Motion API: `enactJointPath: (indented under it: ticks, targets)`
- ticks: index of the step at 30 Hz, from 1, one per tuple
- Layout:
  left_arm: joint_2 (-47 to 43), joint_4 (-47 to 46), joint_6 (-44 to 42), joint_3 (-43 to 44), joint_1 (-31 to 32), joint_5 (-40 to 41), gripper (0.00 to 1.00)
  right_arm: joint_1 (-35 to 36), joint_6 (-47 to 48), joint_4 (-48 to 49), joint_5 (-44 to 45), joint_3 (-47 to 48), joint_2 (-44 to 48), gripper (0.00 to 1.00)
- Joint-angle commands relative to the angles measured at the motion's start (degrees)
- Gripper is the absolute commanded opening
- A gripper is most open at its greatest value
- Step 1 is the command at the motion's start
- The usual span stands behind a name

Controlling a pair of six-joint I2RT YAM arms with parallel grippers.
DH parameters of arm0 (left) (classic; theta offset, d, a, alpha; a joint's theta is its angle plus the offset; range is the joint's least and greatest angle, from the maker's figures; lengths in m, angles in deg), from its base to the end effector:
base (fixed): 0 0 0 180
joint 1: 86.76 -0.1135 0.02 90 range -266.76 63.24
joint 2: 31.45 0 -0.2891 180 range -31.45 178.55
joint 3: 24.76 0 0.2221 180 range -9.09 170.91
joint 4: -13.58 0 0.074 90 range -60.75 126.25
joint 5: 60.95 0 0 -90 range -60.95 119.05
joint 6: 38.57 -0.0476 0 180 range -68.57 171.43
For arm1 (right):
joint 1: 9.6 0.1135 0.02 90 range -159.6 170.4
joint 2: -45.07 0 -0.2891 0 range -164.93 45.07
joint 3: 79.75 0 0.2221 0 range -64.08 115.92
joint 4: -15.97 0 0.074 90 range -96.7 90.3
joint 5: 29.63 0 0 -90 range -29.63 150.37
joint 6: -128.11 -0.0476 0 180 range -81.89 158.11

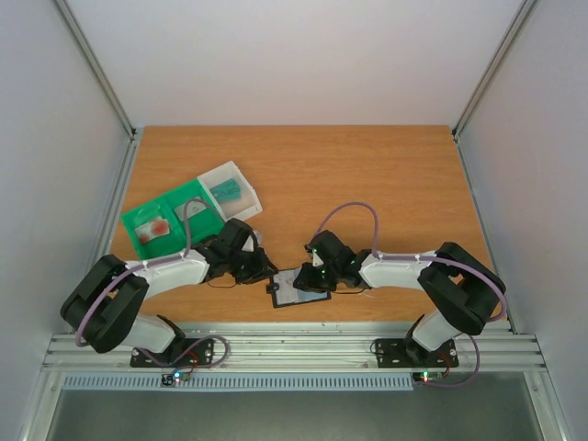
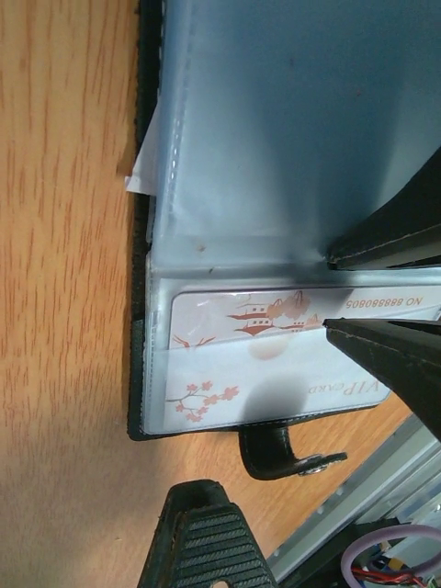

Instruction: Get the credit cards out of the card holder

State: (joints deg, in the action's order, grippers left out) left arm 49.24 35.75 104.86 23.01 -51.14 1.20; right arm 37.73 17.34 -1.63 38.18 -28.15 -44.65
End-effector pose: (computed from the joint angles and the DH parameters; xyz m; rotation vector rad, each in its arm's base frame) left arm 0.1708 -0.1498 0.1829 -0.2198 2.8257 -1.1225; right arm 0.1629 0.2032 0.1679 -0.7833 2.6040 0.9097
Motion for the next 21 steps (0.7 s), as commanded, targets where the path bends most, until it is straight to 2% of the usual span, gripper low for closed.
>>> enactJointPath:
  ticks: [1,7,12,19,21]
  targets:
    - [-0.07,-0.43,0.13,1.86,0.59,0.6,0.18,0.29,-0.22,-1.84,3.19,-1.58,0.7,0.17]
    - [2.97,-3.08,0.86,1.12,1.41,0.46,0.15,0.3,-0.13,-1.32,2.69,-1.78,0.19,0.17]
    - [5.17,-0.71,-0.16,1.56,1.63,1.69,0.13,0.31,-0.56,0.13,2.08,-2.35,-0.35,0.17]
    - [5.19,-1.44,0.18,0.0,1.74,2.56,0.01,0.31,-0.59,0.91,1.67,-2.42,-1.64,0.17]
    - [5.19,-1.82,0.35,-0.54,1.73,2.72,0.01,0.31,-0.71,1.11,1.67,-2.44,-1.71,0.16]
